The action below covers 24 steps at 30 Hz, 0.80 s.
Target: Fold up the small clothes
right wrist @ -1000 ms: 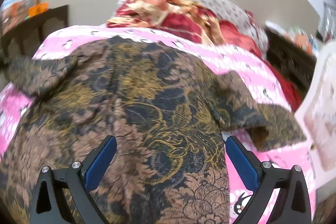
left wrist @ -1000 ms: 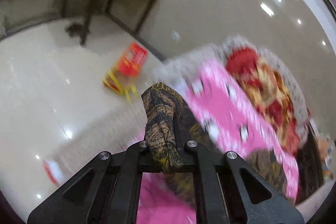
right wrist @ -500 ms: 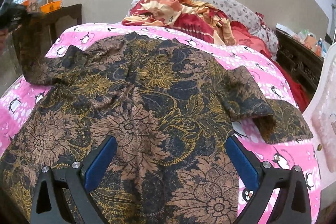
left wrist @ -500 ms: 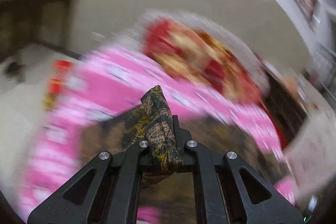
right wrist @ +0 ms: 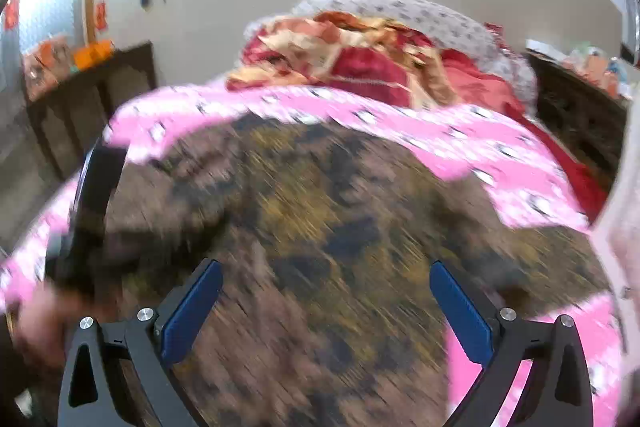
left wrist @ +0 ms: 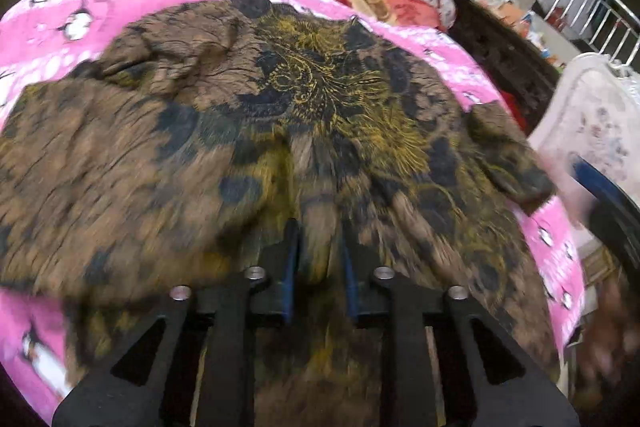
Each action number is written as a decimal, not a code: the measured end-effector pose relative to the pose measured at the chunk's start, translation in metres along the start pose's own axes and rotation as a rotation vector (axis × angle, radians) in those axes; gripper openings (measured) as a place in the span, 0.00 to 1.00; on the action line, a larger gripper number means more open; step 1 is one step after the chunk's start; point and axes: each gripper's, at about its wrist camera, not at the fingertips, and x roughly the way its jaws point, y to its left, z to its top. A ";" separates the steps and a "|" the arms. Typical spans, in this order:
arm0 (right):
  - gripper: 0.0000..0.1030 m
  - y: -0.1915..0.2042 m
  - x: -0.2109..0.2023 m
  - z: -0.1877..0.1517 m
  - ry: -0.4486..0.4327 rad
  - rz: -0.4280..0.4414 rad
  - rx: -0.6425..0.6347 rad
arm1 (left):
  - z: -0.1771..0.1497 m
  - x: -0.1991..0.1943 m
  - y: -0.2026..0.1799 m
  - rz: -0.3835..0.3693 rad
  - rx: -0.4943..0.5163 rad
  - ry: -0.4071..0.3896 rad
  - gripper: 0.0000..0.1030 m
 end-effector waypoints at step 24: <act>0.26 0.068 0.164 0.002 0.286 0.280 0.044 | -0.065 -0.021 0.039 0.008 -0.137 -0.066 0.30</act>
